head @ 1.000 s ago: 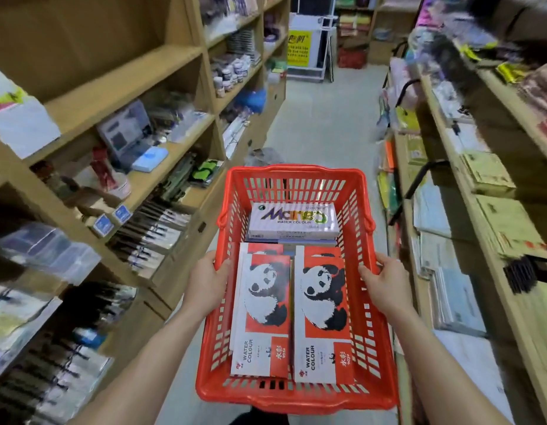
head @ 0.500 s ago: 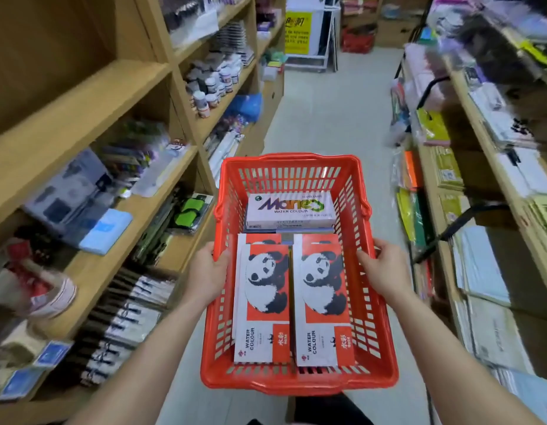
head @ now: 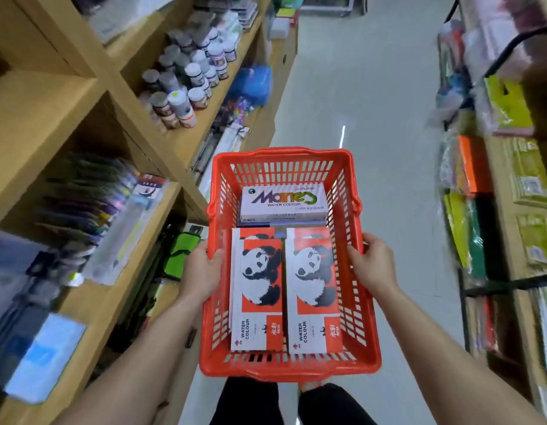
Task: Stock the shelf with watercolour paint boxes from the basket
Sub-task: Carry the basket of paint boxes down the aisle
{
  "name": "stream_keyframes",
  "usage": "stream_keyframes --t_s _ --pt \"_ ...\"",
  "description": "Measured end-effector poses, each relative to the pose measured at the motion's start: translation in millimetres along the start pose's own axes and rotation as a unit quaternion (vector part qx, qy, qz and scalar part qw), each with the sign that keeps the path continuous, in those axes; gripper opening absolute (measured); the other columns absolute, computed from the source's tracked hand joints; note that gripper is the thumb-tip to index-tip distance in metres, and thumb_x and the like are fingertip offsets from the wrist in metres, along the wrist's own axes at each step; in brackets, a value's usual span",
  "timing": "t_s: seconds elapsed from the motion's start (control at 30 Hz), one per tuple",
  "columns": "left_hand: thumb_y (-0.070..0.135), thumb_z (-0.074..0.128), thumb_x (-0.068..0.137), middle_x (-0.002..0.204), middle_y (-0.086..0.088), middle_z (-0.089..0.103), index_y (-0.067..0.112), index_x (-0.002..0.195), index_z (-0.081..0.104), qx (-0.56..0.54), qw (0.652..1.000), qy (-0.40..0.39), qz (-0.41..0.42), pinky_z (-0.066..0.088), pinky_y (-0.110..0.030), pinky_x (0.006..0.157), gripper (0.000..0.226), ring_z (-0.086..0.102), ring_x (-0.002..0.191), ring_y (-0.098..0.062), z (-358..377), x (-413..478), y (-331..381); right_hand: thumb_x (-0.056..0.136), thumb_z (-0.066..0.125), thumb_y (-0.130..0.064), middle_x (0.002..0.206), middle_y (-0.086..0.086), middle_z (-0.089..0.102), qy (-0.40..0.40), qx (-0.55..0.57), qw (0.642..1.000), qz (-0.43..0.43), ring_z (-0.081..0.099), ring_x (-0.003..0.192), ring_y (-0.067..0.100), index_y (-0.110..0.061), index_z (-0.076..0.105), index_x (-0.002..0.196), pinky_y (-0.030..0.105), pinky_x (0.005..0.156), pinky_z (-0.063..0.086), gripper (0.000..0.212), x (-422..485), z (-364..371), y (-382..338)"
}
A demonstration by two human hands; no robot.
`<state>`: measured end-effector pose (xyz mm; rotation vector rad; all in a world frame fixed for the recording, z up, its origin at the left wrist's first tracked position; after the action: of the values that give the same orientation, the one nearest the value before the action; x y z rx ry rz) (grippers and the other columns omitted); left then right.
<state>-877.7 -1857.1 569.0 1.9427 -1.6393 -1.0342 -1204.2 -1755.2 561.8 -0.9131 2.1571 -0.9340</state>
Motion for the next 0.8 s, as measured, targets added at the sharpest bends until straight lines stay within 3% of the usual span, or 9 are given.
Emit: stream_keyframes --t_s 0.13,0.3,0.4,0.57,0.7,0.8 --pt "0.018 0.06 0.098 0.091 -0.016 0.076 0.017 0.101 0.068 0.023 1.0 -0.019 -0.001 0.06 -0.047 0.075 0.008 0.072 0.081 -0.034 27 106 -8 0.092 0.067 -0.017 0.078 0.005 0.077 -0.001 -0.019 0.999 0.028 0.072 0.072 0.025 -0.015 0.076 0.097 0.037 0.07 0.056 0.011 82 51 -10" --pt "0.021 0.059 0.099 0.093 -0.009 0.075 0.018 0.106 0.067 0.032 0.998 -0.046 -0.018 0.058 -0.041 0.076 0.011 0.072 0.084 -0.033 58 208 -23 0.092 0.066 -0.021 0.066 -0.017 0.064 0.011 -0.041 0.998 0.053 0.06 0.061 0.003 -0.027 0.069 0.09 0.019 0.056 0.042 0.007 164 107 -15" --pt "0.023 0.057 0.099 0.093 -0.009 0.076 0.018 0.11 0.066 0.034 0.997 -0.064 -0.032 0.06 -0.046 0.078 0.015 0.072 0.083 -0.031 72 251 -32 0.092 0.065 -0.02 0.067 -0.014 0.065 0.01 -0.048 0.997 0.065 0.062 0.062 0.008 -0.029 0.067 0.09 0.024 0.058 0.043 0.01 200 132 -15" --pt "0.022 0.058 0.099 0.092 -0.006 0.075 0.027 0.106 0.064 0.049 0.994 -0.081 -0.058 0.06 -0.047 0.08 0.011 0.072 0.083 -0.03 92 293 -46 0.091 0.066 -0.021 0.08 -0.001 0.076 -0.005 -0.052 0.992 0.115 0.073 0.074 0.023 -0.018 0.075 0.101 0.034 0.069 0.056 0.014 236 163 3" --pt "0.024 0.057 0.1 0.094 -0.004 0.074 0.022 0.115 0.067 0.061 0.991 -0.091 -0.075 0.059 -0.046 0.08 0.017 0.072 0.086 -0.031 104 308 -61 0.091 0.065 -0.016 0.07 -0.017 0.067 -0.018 -0.057 0.99 0.128 0.074 0.075 0.021 -0.02 0.076 0.104 0.022 0.057 0.046 0.018 245 180 20" --pt "0.022 0.057 0.101 0.094 -0.001 0.073 0.022 0.115 0.066 0.053 0.99 -0.103 -0.078 0.057 -0.04 0.079 0.017 0.072 0.089 -0.029 109 319 -61 0.093 0.063 -0.014 0.082 -0.007 0.072 -0.014 -0.06 0.988 0.14 0.075 0.085 0.028 -0.018 0.075 0.111 0.028 0.068 0.047 0.022 251 182 21"
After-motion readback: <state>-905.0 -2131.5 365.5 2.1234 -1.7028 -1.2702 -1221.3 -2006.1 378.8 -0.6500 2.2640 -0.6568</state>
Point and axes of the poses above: each hand's wrist, its own x-axis towards the middle knuckle, its own z-axis out of the palm, y = z × x, the point moved 2 cm from there along x, towards the middle knuckle
